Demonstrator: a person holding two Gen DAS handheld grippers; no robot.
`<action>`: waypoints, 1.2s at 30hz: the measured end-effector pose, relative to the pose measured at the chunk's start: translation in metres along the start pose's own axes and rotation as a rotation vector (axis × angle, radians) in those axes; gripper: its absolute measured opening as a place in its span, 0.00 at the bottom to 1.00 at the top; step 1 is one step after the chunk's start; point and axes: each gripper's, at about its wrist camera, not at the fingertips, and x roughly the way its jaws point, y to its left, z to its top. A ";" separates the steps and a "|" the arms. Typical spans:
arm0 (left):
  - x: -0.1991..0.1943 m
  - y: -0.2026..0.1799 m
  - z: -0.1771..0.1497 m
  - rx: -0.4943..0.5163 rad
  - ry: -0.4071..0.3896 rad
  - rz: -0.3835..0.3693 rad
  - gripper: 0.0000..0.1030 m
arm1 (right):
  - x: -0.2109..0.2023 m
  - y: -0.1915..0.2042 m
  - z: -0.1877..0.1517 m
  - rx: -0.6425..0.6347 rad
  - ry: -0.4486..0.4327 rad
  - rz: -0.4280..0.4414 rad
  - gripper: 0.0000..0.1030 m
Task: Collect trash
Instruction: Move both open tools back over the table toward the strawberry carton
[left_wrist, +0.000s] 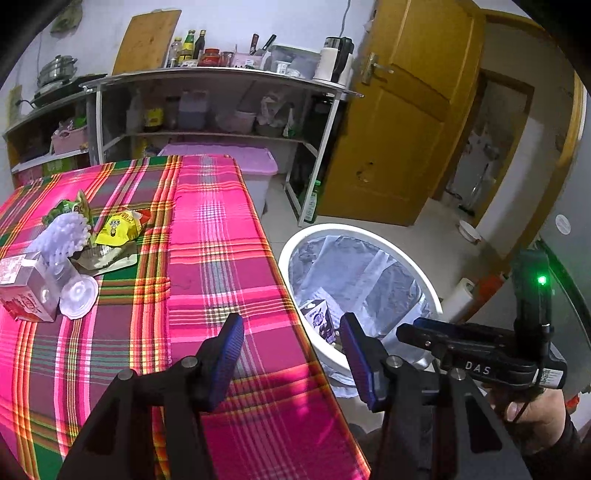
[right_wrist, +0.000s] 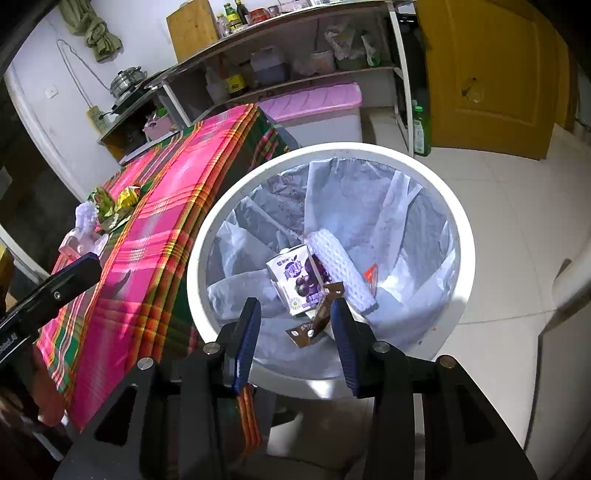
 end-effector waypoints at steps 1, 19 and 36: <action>0.001 0.001 0.000 -0.002 0.000 0.001 0.53 | -0.001 0.001 0.000 -0.002 -0.002 0.000 0.40; -0.023 0.009 -0.004 -0.023 -0.033 0.022 0.53 | -0.039 0.041 -0.002 -0.085 -0.080 0.044 0.40; -0.066 0.050 -0.023 -0.095 -0.083 0.099 0.53 | -0.038 0.107 -0.002 -0.236 -0.083 0.159 0.40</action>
